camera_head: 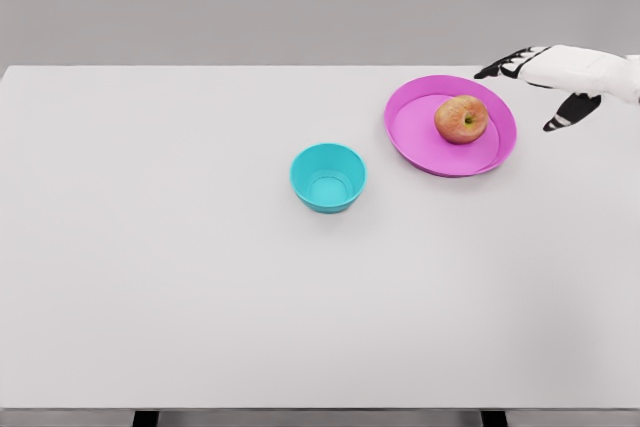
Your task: Put the apple from the pink plate into the blue bowl with your right arm
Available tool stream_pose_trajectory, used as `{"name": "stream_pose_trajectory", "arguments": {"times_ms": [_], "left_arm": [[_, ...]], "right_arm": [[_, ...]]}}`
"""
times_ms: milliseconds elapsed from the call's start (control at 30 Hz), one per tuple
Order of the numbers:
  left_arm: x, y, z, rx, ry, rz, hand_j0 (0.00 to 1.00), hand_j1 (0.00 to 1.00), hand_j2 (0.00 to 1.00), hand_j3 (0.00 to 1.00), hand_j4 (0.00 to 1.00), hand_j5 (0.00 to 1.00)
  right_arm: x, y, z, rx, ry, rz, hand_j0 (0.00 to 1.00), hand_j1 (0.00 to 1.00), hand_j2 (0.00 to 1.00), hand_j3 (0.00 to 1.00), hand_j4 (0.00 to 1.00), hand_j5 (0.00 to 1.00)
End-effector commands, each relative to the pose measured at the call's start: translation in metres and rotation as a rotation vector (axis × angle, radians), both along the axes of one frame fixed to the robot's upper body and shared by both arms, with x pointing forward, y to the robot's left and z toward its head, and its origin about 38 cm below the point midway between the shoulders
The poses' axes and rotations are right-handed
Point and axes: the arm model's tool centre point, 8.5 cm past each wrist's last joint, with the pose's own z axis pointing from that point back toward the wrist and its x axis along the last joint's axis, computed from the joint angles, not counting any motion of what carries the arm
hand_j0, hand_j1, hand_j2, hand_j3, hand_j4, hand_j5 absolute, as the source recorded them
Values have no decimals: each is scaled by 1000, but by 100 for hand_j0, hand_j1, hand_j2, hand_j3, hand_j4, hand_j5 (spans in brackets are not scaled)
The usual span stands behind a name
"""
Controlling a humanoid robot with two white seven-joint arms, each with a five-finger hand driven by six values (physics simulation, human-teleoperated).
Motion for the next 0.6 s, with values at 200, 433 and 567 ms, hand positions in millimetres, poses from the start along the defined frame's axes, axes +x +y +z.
{"name": "stream_pose_trajectory", "arguments": {"times_ms": [200, 433, 567], "left_arm": [[0, 0, 0, -1, 0, 0, 100, 100, 100, 100, 100, 100], [0, 0, 0, 0, 0, 0, 100, 100, 100, 100, 100, 100], [0, 0, 0, 0, 0, 0, 100, 100, 100, 100, 100, 100]], "right_arm": [[32, 38, -34, 37, 101, -8, 100, 100, 100, 100, 100, 100], [44, 33, -50, 25, 148, -71, 100, 100, 100, 100, 100, 100], [44, 34, -54, 11, 161, -72, 100, 100, 100, 100, 100, 100]]}}
